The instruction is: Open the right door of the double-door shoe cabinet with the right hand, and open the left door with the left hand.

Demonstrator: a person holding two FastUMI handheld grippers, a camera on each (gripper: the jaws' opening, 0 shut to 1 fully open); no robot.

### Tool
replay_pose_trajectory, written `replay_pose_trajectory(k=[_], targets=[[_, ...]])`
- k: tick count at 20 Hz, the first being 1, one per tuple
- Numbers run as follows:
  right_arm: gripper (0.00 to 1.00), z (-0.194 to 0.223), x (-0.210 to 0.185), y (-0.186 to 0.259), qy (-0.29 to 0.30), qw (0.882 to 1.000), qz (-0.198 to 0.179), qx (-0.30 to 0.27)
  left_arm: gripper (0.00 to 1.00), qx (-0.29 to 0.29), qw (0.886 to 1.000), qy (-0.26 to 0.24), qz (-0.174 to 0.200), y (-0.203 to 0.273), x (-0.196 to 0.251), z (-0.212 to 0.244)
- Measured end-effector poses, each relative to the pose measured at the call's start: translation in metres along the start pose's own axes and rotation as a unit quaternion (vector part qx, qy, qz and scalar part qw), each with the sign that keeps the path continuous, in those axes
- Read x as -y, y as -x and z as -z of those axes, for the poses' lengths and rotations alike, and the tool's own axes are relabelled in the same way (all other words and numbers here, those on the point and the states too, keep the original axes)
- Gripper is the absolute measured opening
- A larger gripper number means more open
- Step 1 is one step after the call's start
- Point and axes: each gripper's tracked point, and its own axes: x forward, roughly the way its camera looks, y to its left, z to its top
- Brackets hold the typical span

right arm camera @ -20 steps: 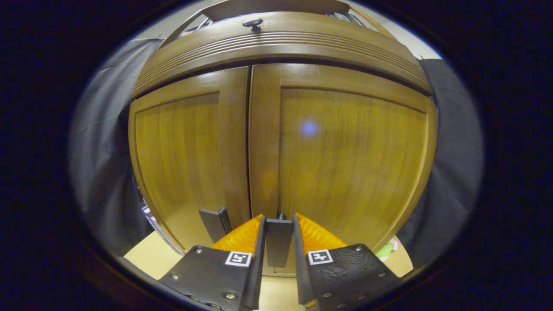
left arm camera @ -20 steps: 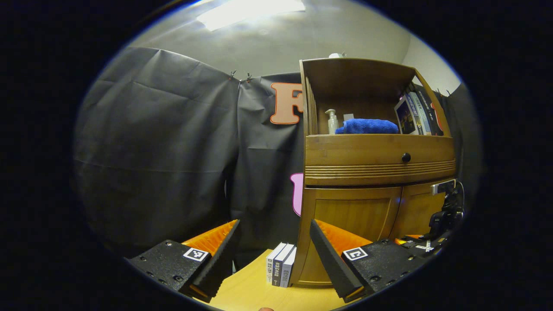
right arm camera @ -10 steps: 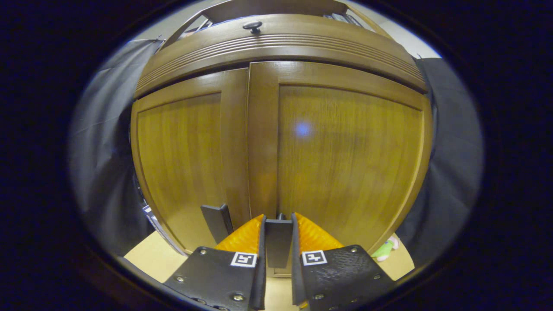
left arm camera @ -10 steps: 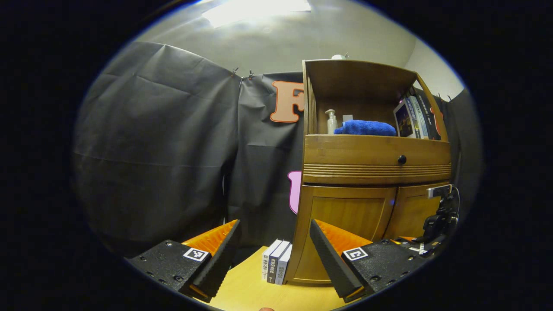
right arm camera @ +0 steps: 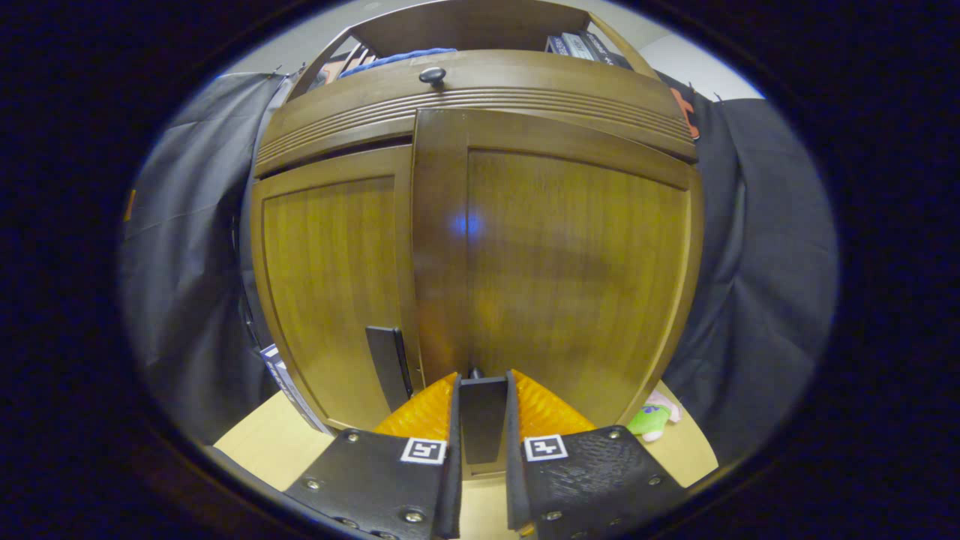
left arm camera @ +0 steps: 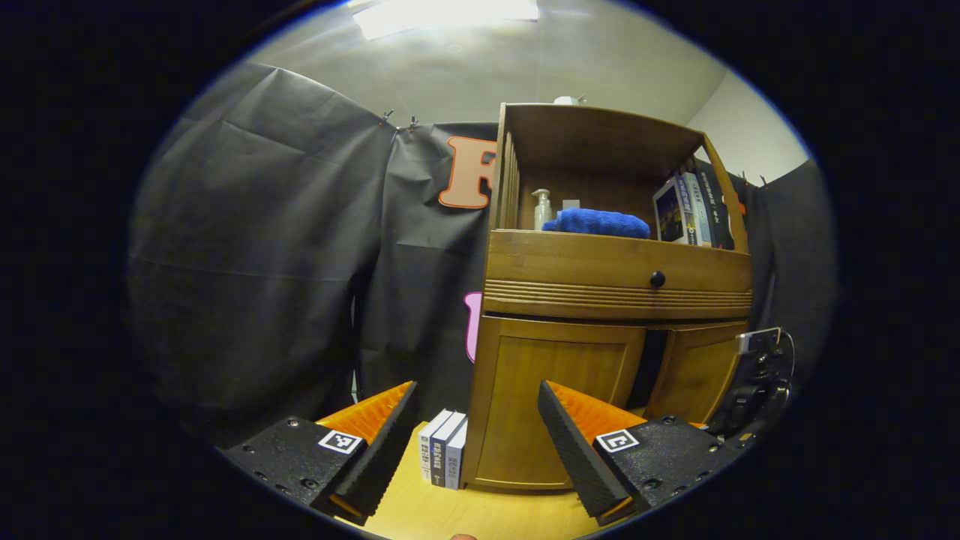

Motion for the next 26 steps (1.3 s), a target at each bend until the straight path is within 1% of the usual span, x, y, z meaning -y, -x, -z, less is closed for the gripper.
replay_pose_trajectory(k=[4,8,14,15,17,22,26], targets=[[0.24,0.005,0.01,0.02,-0.003,1.0,0.009,-0.001,0.97,-0.001,1.0,-0.004,0.027,0.003,0.017,0.001],[0.24,0.009,0.021,0.041,-0.009,1.0,0.018,-0.005,0.97,-0.01,0.998,0.007,0.056,0.004,0.036,0.006],[0.24,0.016,0.041,0.07,-0.015,0.999,0.036,-0.009,0.97,-0.024,0.994,0.014,0.101,0.006,0.067,0.017],[0.23,0.017,0.045,0.075,-0.016,0.999,0.041,-0.009,0.96,-0.026,0.994,0.016,0.109,0.007,0.072,0.019],[0.23,0.019,0.054,0.084,-0.018,0.999,0.049,-0.01,0.97,-0.03,0.992,0.018,0.122,0.008,0.081,0.022],[0.23,0.022,0.071,0.102,-0.022,0.997,0.071,-0.011,0.97,-0.041,0.988,0.027,0.15,0.011,0.102,0.03],[0.23,0.025,0.078,0.109,-0.024,0.996,0.085,-0.01,0.97,-0.045,0.985,0.027,0.161,0.011,0.111,0.034]])
